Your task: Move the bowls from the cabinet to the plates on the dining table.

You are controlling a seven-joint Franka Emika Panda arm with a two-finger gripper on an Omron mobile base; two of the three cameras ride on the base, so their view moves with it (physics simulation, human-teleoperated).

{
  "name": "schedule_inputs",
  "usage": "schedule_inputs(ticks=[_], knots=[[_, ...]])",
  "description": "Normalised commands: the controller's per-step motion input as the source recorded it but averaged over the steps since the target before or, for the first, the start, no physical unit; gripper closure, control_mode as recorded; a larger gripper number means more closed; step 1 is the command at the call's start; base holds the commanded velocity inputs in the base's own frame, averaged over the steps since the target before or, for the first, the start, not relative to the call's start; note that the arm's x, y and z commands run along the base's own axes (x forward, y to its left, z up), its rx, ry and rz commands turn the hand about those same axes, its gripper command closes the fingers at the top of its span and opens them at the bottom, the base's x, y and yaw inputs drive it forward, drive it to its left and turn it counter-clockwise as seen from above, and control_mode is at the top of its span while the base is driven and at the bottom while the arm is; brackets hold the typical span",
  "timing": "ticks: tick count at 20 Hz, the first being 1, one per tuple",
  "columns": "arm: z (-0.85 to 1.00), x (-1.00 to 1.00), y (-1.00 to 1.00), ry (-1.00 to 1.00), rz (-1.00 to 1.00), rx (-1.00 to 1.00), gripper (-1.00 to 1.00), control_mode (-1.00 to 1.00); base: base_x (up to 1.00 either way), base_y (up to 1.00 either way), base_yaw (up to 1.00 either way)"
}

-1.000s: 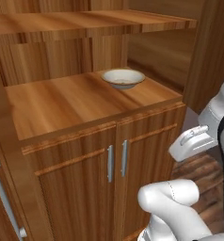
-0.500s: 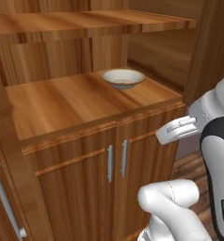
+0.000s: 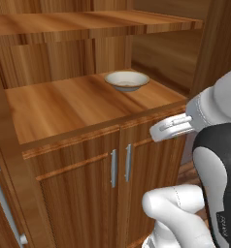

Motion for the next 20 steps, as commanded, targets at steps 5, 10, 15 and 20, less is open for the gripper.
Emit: schedule_inputs(ticks=[5, 10, 15, 20], knots=[[0.06, 0.27, 0.08, -0.01, 0.0, -0.07, -1.0, -1.0, 0.0, 0.0, 0.0], [0.0, 0.49, 0.0, -0.07, 0.0, -0.06, -1.0, -1.0, 0.0, 0.0, 0.0], [0.04, 0.45, 0.0, -0.09, 0.0, -0.01, -1.0, -1.0, 0.0, 0.0, 0.0], [0.01, 0.52, 0.0, -0.15, 0.0, 0.0, -1.0, -1.0, 0.0, 0.0, 0.0]])
